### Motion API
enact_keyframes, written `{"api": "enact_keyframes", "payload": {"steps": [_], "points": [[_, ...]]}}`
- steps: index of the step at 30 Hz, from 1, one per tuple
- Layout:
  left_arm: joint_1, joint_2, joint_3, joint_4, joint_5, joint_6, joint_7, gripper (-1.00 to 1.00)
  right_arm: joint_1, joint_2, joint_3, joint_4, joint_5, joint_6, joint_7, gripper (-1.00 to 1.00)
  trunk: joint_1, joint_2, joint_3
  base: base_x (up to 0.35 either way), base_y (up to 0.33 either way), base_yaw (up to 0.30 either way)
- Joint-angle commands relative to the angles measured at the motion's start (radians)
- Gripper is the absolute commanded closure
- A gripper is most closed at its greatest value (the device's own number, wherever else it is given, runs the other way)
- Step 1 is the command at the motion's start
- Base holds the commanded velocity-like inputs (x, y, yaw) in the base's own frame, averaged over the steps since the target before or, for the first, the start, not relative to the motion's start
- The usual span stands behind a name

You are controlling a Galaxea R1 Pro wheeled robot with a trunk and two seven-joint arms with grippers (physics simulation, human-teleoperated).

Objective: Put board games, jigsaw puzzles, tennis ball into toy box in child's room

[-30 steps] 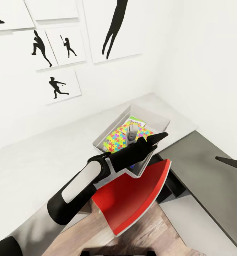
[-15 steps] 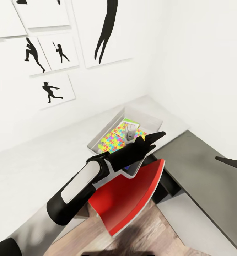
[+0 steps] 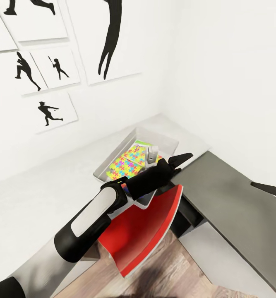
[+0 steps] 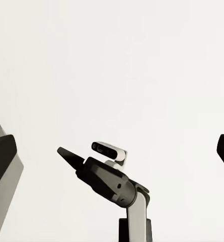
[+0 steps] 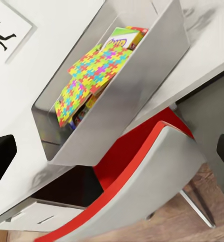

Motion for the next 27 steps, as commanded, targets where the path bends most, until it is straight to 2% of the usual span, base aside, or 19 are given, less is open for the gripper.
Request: {"api": "enact_keyframes", "payload": {"steps": [1,27], "points": [[-0.001,0.000,0.001,-0.001,0.010,0.001,0.008,-1.00,-0.001,0.000,0.000,0.000,0.004,0.003,0.005,-1.00,0.001,-0.002,0.000,0.000,0.000,-0.174],[-0.001,0.001,0.001,-0.001,0.010,0.001,0.008,-1.00,-0.002,0.000,0.000,0.000,0.006,0.003,0.005,-1.00,0.001,-0.002,0.025,0.000,0.000,-0.155]]}}
